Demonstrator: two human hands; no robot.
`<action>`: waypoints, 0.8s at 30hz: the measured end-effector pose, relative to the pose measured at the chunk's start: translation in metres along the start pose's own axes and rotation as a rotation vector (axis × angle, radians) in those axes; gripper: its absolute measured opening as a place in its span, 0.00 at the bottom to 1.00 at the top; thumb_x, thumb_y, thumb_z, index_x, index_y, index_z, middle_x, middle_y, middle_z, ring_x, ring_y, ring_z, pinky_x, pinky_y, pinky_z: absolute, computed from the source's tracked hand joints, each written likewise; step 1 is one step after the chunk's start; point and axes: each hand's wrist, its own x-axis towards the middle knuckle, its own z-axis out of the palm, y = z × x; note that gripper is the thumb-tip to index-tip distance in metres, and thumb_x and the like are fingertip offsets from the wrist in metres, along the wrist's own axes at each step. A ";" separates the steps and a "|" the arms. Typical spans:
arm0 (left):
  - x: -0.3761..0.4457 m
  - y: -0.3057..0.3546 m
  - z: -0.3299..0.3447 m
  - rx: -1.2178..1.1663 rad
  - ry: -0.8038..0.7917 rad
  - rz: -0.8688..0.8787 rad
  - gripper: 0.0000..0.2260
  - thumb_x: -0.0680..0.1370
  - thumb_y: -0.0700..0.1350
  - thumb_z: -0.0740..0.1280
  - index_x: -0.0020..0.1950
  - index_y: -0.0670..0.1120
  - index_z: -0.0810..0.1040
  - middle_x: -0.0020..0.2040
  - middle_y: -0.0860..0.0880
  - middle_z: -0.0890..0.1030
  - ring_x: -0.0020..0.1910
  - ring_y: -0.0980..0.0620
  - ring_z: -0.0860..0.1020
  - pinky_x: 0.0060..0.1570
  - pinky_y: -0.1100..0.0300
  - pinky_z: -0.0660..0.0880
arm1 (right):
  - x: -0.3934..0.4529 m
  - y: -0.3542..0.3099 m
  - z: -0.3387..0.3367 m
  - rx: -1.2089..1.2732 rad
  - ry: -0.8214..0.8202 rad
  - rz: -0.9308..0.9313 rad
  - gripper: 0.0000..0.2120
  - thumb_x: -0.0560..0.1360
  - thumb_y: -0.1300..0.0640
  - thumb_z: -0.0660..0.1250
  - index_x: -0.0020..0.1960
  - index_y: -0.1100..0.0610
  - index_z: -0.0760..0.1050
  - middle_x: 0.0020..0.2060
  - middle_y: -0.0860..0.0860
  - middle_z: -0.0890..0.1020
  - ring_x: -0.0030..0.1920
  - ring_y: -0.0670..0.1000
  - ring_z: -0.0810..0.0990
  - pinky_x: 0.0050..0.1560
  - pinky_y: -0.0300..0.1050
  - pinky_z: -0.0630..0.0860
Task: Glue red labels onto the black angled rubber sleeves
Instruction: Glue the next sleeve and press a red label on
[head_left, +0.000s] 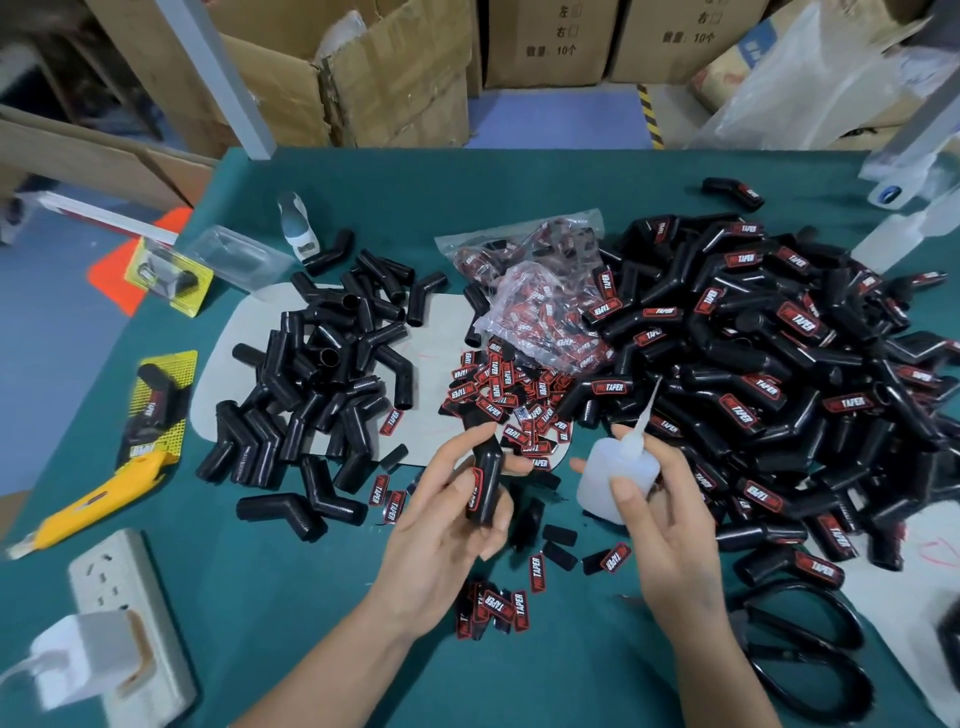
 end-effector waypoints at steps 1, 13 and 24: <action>0.000 0.001 0.000 -0.005 -0.014 0.015 0.17 0.85 0.46 0.61 0.73 0.53 0.77 0.65 0.36 0.81 0.40 0.49 0.76 0.35 0.60 0.71 | -0.002 -0.001 -0.002 0.034 -0.031 0.014 0.19 0.78 0.38 0.68 0.68 0.36 0.75 0.57 0.51 0.81 0.53 0.67 0.83 0.54 0.69 0.81; 0.004 0.000 0.000 0.102 0.017 0.249 0.25 0.83 0.54 0.70 0.79 0.63 0.69 0.70 0.37 0.79 0.52 0.46 0.82 0.45 0.55 0.79 | -0.011 -0.025 -0.010 0.056 0.041 -0.193 0.16 0.68 0.46 0.74 0.54 0.33 0.78 0.52 0.38 0.81 0.51 0.41 0.81 0.42 0.33 0.80; 0.006 -0.003 -0.007 0.383 0.110 0.406 0.22 0.86 0.55 0.64 0.80 0.61 0.68 0.70 0.42 0.80 0.54 0.45 0.82 0.53 0.56 0.79 | -0.011 -0.030 -0.004 -0.005 -0.011 -0.302 0.29 0.69 0.61 0.77 0.57 0.31 0.76 0.53 0.32 0.80 0.53 0.35 0.80 0.44 0.27 0.77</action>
